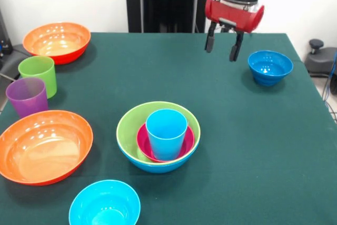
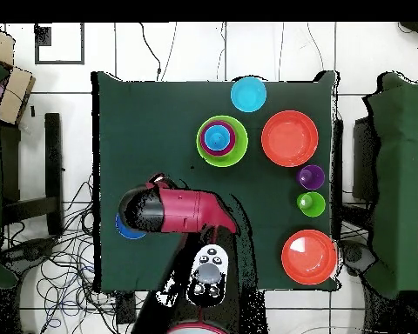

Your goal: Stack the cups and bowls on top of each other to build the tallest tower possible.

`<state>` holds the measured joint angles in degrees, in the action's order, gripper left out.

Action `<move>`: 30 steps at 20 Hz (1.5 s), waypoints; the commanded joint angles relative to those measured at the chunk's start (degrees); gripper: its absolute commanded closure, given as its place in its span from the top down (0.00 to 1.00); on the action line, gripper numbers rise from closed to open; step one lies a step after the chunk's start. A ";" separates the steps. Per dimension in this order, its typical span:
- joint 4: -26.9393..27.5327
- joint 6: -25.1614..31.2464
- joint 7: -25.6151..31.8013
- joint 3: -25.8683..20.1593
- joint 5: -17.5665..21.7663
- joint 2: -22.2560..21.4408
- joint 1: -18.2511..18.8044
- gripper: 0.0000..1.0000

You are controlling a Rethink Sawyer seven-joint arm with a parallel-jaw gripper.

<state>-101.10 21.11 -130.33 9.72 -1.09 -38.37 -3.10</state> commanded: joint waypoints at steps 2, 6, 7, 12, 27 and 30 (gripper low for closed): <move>-2.22 -3.32 -5.21 -2.43 3.43 5.93 -6.00 1.00; -2.16 0.69 -7.44 0.53 1.61 4.00 -9.86 1.00; -2.33 2.80 -7.68 1.02 1.02 2.53 -10.50 1.00; 0.75 15.62 -9.72 5.60 -0.72 -4.04 -16.42 1.00; -6.27 7.18 -6.03 4.58 1.77 -3.55 -13.51 1.00; -6.39 4.99 -7.04 5.20 2.18 -1.37 -14.00 1.00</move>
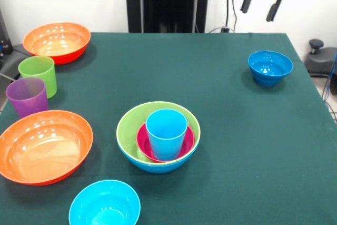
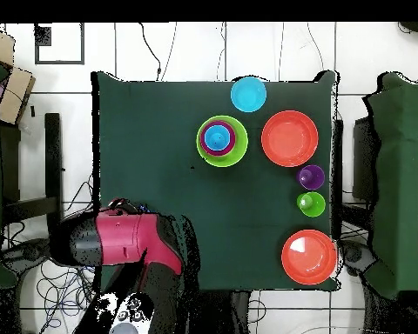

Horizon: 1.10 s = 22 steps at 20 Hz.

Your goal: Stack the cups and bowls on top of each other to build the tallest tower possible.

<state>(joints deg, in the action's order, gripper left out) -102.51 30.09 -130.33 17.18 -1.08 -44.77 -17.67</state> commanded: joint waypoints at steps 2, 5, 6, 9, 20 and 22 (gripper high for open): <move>-4.62 -6.78 -7.53 -2.22 2.42 7.49 0.58 1.00; -3.26 -10.05 -9.27 -1.00 2.60 11.49 -0.83 1.00; -2.87 -10.32 -10.07 -0.40 2.22 12.43 -1.64 1.00; -2.33 -12.14 -11.77 0.91 0.76 15.29 -3.49 1.00; 0.70 -19.91 -11.07 1.92 -2.50 24.39 -4.63 1.00; 0.96 -19.50 -10.46 1.75 -2.74 24.21 -4.35 1.00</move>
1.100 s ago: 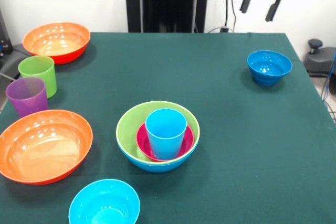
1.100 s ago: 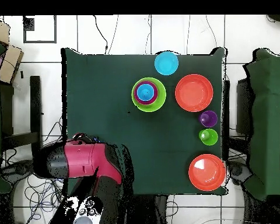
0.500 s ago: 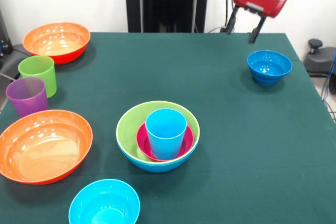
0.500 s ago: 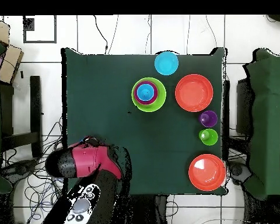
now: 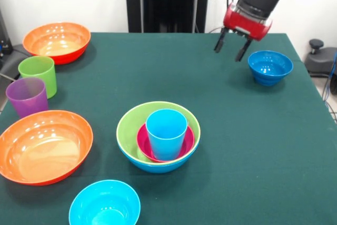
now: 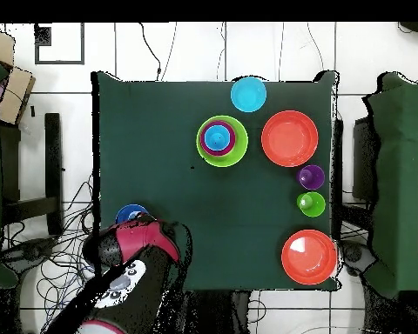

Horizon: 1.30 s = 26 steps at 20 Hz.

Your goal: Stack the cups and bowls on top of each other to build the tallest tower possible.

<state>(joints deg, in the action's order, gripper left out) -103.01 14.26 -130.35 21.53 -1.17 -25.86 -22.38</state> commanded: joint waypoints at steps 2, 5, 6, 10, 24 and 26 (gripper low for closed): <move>1.93 -3.16 -9.73 -2.88 -2.75 5.12 0.94 1.00; 2.61 -3.47 -9.60 -2.99 -3.07 5.59 1.24 1.00; 2.66 -3.44 -9.51 -3.07 -3.11 5.45 1.38 1.00; 0.66 -0.04 -7.18 -4.65 -2.42 -0.27 3.76 1.00; 6.07 25.33 -2.83 -11.95 -5.03 -18.91 10.48 1.00; 6.33 25.29 -3.82 -12.17 -5.85 -18.63 10.32 1.00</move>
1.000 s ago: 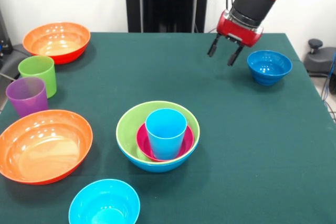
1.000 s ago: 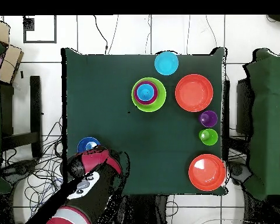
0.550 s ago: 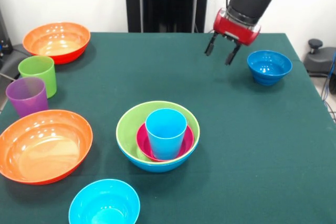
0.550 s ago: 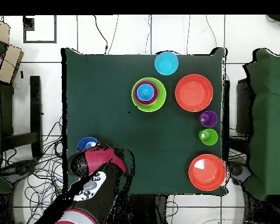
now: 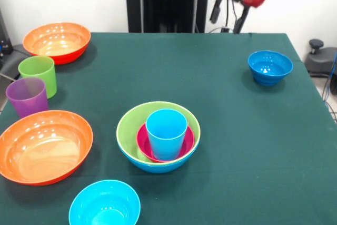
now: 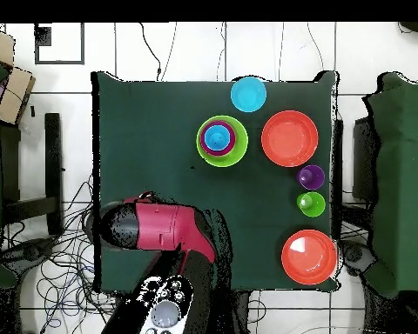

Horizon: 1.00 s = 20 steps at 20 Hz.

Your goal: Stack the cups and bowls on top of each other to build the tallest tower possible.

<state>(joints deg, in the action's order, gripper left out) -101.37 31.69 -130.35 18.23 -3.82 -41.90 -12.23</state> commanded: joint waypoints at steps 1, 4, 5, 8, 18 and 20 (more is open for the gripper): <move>5.38 7.83 -4.73 -8.15 -3.04 -1.97 -0.65 1.00; 4.02 3.60 -7.14 -7.97 -3.60 -0.07 -2.24 1.00; 3.88 2.06 -8.19 -7.55 -3.55 0.95 -3.17 1.00; 5.70 1.26 -11.43 -4.35 -2.58 4.22 -7.20 1.00; -1.62 -6.70 -4.65 -8.10 -1.82 5.60 -5.32 1.00; -4.26 -10.91 -2.46 -10.66 -0.85 6.46 -2.42 1.00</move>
<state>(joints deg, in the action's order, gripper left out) -98.50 29.91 -130.35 16.22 -5.92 -39.72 -20.01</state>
